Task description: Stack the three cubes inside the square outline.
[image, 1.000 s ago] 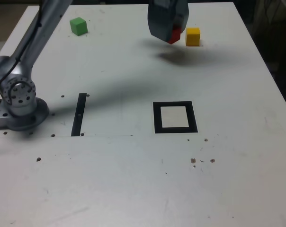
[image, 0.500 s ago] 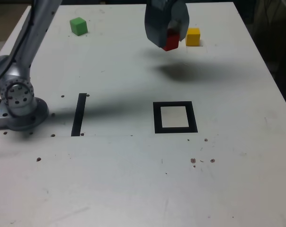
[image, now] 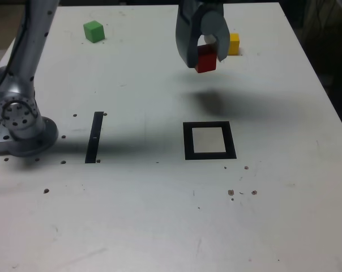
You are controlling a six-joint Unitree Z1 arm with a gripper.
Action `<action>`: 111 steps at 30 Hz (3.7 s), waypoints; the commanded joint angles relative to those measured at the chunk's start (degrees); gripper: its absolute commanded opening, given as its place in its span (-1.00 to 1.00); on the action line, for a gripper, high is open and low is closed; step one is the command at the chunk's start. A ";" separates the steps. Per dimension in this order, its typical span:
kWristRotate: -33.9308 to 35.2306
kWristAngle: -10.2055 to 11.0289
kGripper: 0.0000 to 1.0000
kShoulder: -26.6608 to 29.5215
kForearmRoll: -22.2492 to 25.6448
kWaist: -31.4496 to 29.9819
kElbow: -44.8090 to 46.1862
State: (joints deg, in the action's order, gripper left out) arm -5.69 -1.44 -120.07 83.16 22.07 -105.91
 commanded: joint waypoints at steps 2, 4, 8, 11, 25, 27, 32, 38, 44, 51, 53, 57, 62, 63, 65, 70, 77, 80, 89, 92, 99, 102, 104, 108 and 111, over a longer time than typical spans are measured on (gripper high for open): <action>-0.73 0.87 -0.37 2.11 -1.73 -1.86 2.65; -0.95 1.44 -0.37 3.08 -2.74 -3.06 4.44; -1.07 2.27 -0.37 4.71 -4.63 -5.45 7.95; -1.06 2.75 -0.37 5.54 -6.02 -7.30 10.19; 1.46 3.27 -0.37 7.53 -9.50 -16.63 15.78; 2.06 3.03 -0.37 7.68 -10.23 -17.70 16.56; 3.56 2.59 -0.37 7.58 -11.36 -19.75 17.29; 4.75 1.63 -0.37 6.53 -12.32 -21.68 17.80; 4.81 -0.19 -0.37 4.94 -13.27 -22.00 18.03; 4.81 -1.30 -0.37 3.27 -14.83 -22.02 18.76; 4.81 -1.45 -0.37 2.88 -15.46 -22.03 19.10; 4.76 -1.66 -0.37 2.13 -16.48 -22.03 19.58; 4.72 -1.81 -0.37 1.53 -17.58 -22.01 20.27; 4.72 -1.83 -0.37 1.44 -17.76 -22.02 20.38; 4.72 -1.84 -0.37 1.25 -18.06 -22.02 20.52; 4.72 -1.83 -0.37 0.80 -18.67 -22.00 20.85; 4.60 -1.86 0.23 0.71 -19.62 -22.00 21.57; 4.49 -1.90 0.78 0.83 -19.81 -21.96 21.91; 4.64 -1.79 0.99 1.44 -19.88 -21.88 22.54; 4.79 -1.23 0.99 2.22 -19.82 -21.85 22.76; 4.73 1.55 0.99 4.69 -18.03 -19.88 21.80; 4.17 2.47 0.99 4.92 -15.99 -17.89 19.99; 3.69 2.79 0.99 4.81 -14.49 -16.41 18.39; 2.36 2.96 0.99 3.72 -12.18 -13.02 14.95; 0.86 3.09 0.99 2.18 -11.40 -10.23 12.64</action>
State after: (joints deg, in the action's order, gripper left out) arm -4.26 1.50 -116.84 71.49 10.91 -92.61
